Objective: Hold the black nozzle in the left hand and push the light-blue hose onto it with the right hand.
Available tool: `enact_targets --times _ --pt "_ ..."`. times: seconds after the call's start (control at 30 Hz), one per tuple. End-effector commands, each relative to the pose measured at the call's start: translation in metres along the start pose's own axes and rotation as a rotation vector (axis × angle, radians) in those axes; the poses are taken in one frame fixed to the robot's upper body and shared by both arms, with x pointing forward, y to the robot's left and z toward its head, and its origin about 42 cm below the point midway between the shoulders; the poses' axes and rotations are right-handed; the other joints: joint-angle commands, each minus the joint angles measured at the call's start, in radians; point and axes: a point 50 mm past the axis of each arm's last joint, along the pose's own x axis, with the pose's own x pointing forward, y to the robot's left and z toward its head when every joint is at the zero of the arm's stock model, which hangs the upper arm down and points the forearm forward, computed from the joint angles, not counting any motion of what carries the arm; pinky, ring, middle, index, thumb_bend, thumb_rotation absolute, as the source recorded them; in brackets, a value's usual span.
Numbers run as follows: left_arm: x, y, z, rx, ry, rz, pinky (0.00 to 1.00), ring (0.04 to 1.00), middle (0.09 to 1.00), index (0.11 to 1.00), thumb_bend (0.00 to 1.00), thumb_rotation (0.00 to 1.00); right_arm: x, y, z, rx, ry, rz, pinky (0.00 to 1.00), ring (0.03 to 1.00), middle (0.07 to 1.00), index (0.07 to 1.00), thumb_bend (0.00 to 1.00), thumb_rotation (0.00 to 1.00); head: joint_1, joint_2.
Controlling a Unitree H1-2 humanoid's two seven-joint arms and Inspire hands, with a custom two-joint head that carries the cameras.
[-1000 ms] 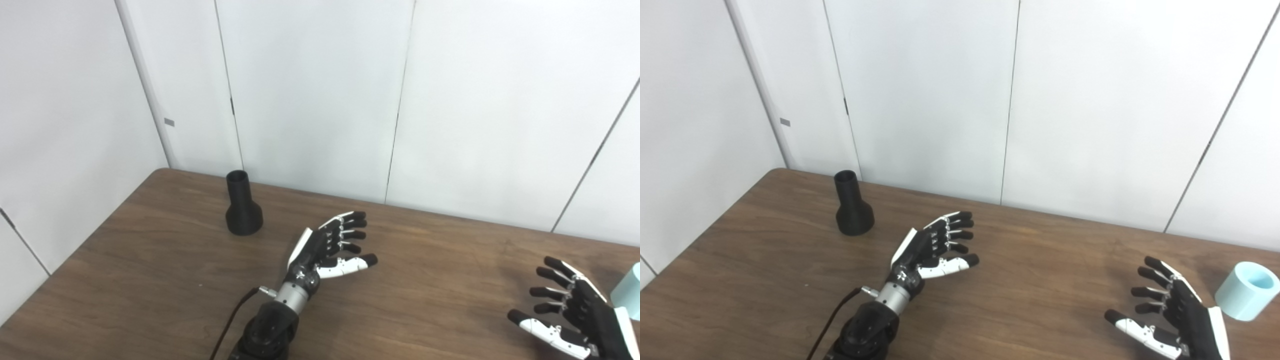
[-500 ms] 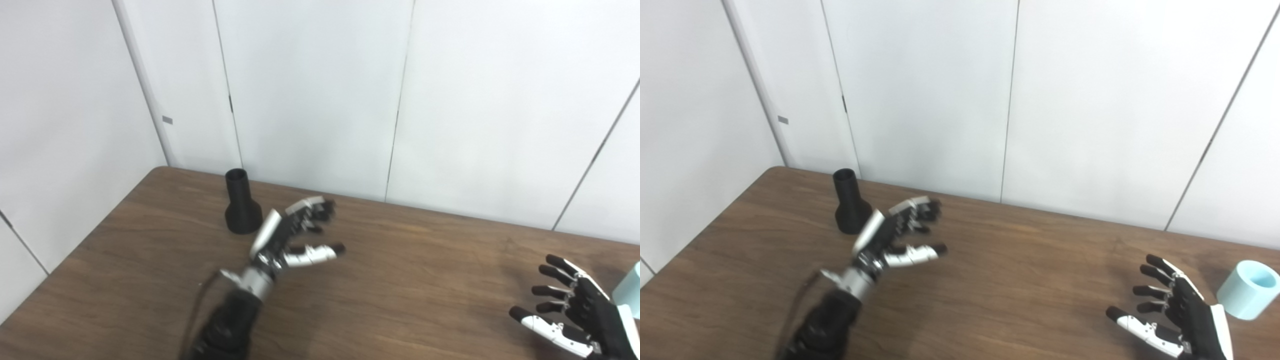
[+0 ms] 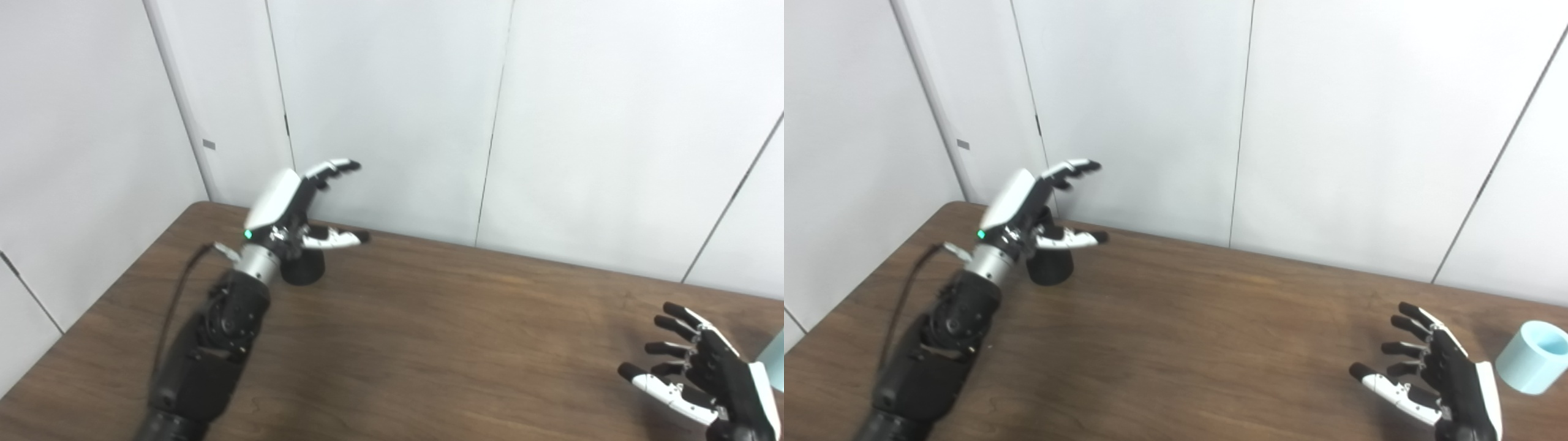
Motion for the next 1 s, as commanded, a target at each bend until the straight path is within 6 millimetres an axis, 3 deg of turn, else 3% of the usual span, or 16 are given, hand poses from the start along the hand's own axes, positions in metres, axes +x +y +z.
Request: enact_targets --times 0.0,0.17,0.3,0.37,0.57,0.77,0.97 --pt "0.018 0.033 0.007 0.091 -0.072 0.140 0.74 0.871 0.883 0.869 0.78 0.11 0.010 -0.001 0.023 0.005 -0.092 -0.015 0.42 0.601 0.757 0.779 0.58 0.00 0.003 0.001" --pt "0.023 0.046 -0.006 0.198 0.049 0.148 0.80 0.937 0.926 0.929 0.83 0.21 0.009 0.000 0.027 0.012 -0.095 -0.012 0.42 0.605 0.762 0.783 0.58 0.00 0.005 0.002" --pt "0.021 0.042 -0.017 0.267 0.142 0.113 0.96 0.997 0.992 0.989 0.90 0.29 0.009 -0.002 0.026 0.009 -0.095 -0.015 0.44 0.627 0.773 0.792 0.57 0.00 0.005 0.008" --pt "0.020 0.040 -0.019 0.269 0.176 0.105 0.99 1.000 0.999 0.998 0.94 0.32 0.008 -0.002 0.026 0.005 -0.095 -0.015 0.44 0.627 0.769 0.789 0.57 0.00 0.008 0.009" --pt "0.016 0.026 -0.028 0.209 0.293 0.054 1.00 1.000 1.000 0.986 1.00 0.37 0.007 -0.003 0.031 -0.004 -0.105 -0.017 0.41 0.603 0.763 0.781 0.57 0.00 0.006 0.014" --pt "0.012 0.014 -0.036 0.034 0.380 -0.011 1.00 1.000 0.985 1.000 1.00 0.36 0.006 -0.003 0.032 -0.020 -0.099 -0.018 0.43 0.607 0.752 0.767 0.57 0.00 0.004 0.015" --pt "0.009 0.001 -0.046 -0.021 0.421 -0.061 1.00 1.000 0.999 1.000 1.00 0.43 0.004 -0.005 0.035 -0.025 -0.098 -0.022 0.44 0.600 0.720 0.746 0.57 0.00 -0.002 0.018"
